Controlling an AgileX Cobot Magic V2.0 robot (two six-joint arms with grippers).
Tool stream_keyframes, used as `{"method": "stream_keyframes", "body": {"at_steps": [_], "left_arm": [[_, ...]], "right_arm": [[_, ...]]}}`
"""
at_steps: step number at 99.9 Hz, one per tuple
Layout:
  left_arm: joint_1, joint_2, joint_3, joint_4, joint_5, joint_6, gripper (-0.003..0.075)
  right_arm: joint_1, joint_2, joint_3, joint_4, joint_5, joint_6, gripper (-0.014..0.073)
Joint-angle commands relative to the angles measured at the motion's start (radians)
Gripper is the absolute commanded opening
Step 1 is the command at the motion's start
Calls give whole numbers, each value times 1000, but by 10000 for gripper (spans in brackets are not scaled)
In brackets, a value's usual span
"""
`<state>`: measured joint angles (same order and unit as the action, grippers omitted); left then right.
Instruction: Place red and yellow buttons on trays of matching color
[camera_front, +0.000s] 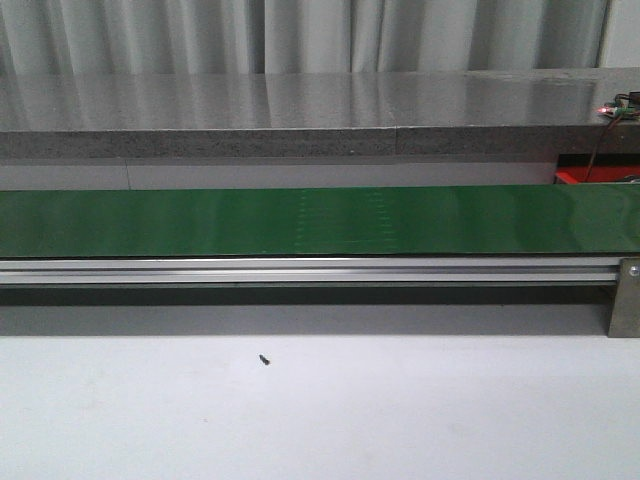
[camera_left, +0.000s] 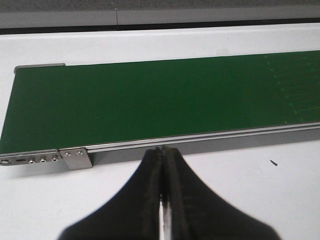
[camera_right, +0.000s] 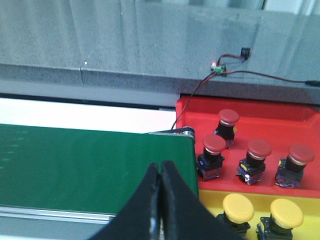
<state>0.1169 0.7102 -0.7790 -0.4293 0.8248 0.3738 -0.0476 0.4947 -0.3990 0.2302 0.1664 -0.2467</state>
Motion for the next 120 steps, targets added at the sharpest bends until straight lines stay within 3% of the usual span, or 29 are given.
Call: {"method": "stream_keyframes", "body": {"at_steps": [1, 25, 43, 51, 73, 120], "left_arm": [[-4, -4, -27, -32, -66, 4, -20], [-4, -4, -27, -32, -66, 4, -20], [-4, -4, -27, -32, -66, 4, -20], [-4, -4, -27, -32, -66, 4, -20], [-4, -4, -27, -32, -66, 4, -20], [-4, -2, -27, -32, -58, 4, -20]], "right_arm": [[1, -64, -1, 5, -64, -3, -69], [1, -194, 121, -3, -83, 33, -69], [1, -307, 232, -277, -199, 306, -69], [-1, -371, 277, -333, -210, 389, -69], [-1, -527, 385, -340, -211, 403, -69], [1, -524, 410, -340, -208, 409, -69]]}}
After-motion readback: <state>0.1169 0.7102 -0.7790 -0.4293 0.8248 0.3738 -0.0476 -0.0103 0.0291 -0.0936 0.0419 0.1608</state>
